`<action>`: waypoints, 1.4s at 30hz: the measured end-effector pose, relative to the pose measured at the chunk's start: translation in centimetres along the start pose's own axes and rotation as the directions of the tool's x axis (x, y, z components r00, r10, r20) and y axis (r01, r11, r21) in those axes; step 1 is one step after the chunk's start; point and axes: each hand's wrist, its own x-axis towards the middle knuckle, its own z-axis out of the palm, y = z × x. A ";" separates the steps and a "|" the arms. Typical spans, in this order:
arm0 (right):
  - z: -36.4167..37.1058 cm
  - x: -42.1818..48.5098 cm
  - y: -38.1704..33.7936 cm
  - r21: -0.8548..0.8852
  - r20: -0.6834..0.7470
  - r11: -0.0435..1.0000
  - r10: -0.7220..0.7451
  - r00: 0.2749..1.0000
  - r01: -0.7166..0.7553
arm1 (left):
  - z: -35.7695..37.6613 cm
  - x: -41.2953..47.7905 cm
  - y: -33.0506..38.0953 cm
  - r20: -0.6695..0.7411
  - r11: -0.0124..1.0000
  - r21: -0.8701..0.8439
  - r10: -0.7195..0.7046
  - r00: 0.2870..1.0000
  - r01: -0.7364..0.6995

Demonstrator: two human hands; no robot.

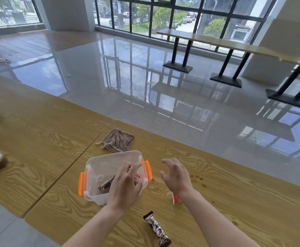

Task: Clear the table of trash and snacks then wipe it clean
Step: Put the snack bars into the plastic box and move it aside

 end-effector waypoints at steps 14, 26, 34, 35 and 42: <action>1.5 -4.1 6.8 -0.191 0.272 0.974 0.170 0.947 -0.120 | 6.7 -4.9 1.2 0.651 0.888 0.223 0.171 0.739 -0.402; 3.8 -5.1 8.4 -0.326 0.379 0.945 0.122 0.917 0.009 | 10.2 -6.6 0.8 0.770 0.774 0.217 0.239 0.591 -0.595; 4.7 -5.6 9.3 -0.314 0.317 0.949 0.109 0.942 -0.004 | 9.1 -7.1 0.2 0.815 0.762 0.249 0.169 0.554 -0.598; 4.7 -5.6 9.3 -0.301 0.312 0.954 0.112 0.944 -0.014 | 9.1 -7.2 0.1 0.781 0.763 0.259 0.196 0.593 -0.593; 3.7 -5.6 8.9 -0.211 0.284 0.972 0.160 0.945 -0.101 | 8.3 -7.4 0.8 0.666 0.824 0.275 0.208 0.716 -0.496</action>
